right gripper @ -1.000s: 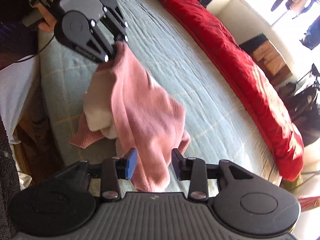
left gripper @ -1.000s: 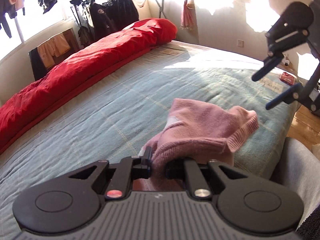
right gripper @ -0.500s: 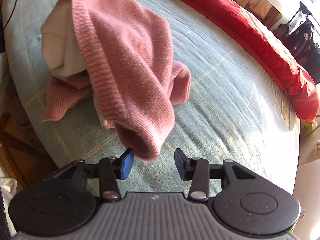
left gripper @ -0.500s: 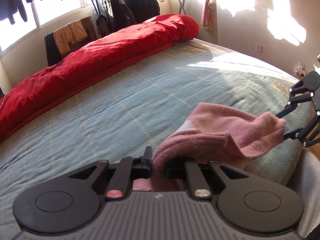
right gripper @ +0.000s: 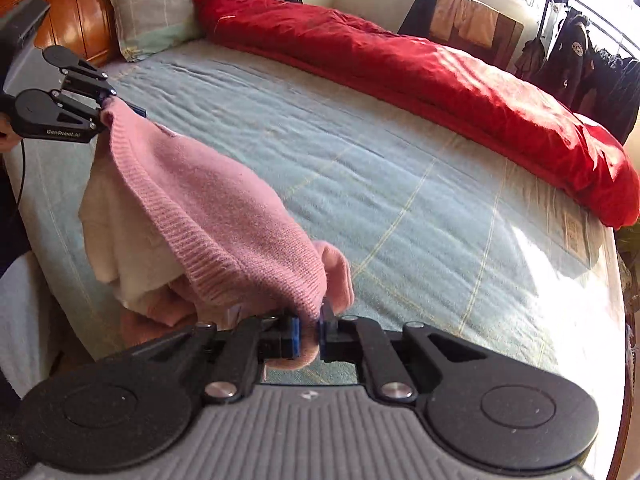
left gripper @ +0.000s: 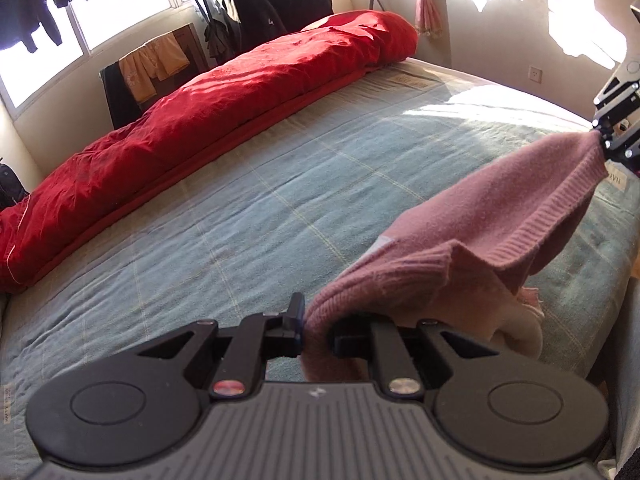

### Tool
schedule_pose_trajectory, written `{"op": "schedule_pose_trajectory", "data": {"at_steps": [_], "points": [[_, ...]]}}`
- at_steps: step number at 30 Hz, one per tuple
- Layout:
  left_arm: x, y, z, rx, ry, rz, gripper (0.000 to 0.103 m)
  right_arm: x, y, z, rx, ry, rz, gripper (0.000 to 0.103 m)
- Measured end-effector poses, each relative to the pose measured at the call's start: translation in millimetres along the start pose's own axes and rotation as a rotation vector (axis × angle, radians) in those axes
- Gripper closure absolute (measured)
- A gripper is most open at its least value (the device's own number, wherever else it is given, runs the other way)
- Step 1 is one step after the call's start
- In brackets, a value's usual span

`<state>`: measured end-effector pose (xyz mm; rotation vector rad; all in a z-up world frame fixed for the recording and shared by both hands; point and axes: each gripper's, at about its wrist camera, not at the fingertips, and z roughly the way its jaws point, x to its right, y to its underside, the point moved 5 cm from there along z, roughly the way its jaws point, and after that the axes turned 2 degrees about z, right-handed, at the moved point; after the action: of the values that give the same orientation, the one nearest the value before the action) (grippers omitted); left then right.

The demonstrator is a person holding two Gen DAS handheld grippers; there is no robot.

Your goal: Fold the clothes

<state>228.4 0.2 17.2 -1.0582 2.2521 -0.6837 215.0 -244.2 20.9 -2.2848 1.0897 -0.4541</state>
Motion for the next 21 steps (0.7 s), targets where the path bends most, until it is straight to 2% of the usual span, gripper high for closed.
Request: {"op": "schedule_pose_trajectory", "data": {"at_steps": [2,3,6,7,11,14,16,21], "points": [[2,-3,-11,-0.012,0.029,0.03,0.092,-10,-12,-19,0.001,-0.046,-0.05,0.094],[5,-3,-15,-0.035,0.074,0.059,0.092,-16,-16,-27,-0.003,-0.075,-0.079,0.094],[25,10,-33,-0.107,0.271,0.168,0.092,-34,-20,-47,-0.047,-0.204,-0.167,0.094],[32,15,-39,-0.128,0.312,0.209,0.092,-40,-19,-52,-0.068,-0.244,-0.196,0.094],[52,26,-65,-0.17,0.416,0.316,0.092,-53,-12,-58,-0.186,-0.283,-0.287,0.094],[46,17,-86,-0.148,0.434,0.348,0.093,-52,-16,-68,-0.22,-0.283,-0.308,0.094],[41,9,-100,-0.129,0.441,0.366,0.093,-49,-23,-82,-0.203,-0.283,-0.313,0.094],[16,-21,-129,-0.083,0.361,0.39,0.093,-47,-53,-118,-0.117,-0.264,-0.334,0.096]]}}
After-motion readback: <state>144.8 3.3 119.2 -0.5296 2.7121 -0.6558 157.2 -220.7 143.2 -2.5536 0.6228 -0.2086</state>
